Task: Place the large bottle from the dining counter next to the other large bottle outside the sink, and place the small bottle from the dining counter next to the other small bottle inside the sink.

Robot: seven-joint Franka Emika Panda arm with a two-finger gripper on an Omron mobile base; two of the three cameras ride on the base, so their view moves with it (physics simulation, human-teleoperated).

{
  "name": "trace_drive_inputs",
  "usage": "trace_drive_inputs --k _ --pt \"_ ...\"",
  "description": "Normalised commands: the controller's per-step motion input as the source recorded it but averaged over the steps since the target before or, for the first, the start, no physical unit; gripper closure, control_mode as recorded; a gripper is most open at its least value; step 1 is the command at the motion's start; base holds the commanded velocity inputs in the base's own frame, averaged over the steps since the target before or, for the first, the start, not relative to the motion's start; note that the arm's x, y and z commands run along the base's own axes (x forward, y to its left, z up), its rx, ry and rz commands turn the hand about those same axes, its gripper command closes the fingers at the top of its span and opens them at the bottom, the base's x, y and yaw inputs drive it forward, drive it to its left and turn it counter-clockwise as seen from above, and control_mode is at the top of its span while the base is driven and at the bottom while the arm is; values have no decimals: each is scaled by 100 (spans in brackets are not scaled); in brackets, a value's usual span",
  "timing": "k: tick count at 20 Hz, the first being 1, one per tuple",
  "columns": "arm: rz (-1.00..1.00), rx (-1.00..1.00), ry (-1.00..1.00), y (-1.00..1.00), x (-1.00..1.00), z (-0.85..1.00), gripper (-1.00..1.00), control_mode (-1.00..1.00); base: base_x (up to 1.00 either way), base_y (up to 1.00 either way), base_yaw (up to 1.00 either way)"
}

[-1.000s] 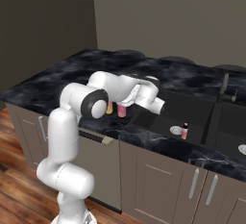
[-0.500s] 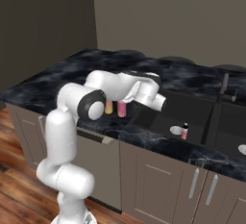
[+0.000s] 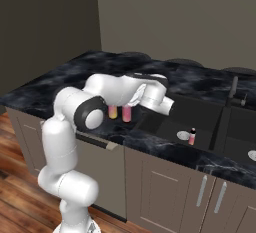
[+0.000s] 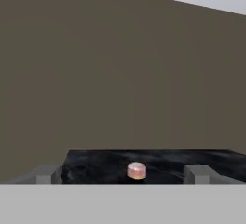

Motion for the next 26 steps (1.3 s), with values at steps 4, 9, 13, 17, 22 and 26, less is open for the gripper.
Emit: trace_drive_inputs --k 4,9,13,17,22,26 --pt "0 0 0 0 -46 15 -100 -100 0 0 0" --pt "-3 1 0 0 -54 15 -100 -100 0 0 0" --pt "-9 1 -1 0 -50 20 -100 -100 0 0 0" --pt "-7 0 0 0 -46 19 -100 -100 0 0 0" --pt "-4 0 0 0 -45 19 -100 -100 0 0 0" --pt "-7 0 1 0 -43 23 -100 -100 0 0 0"
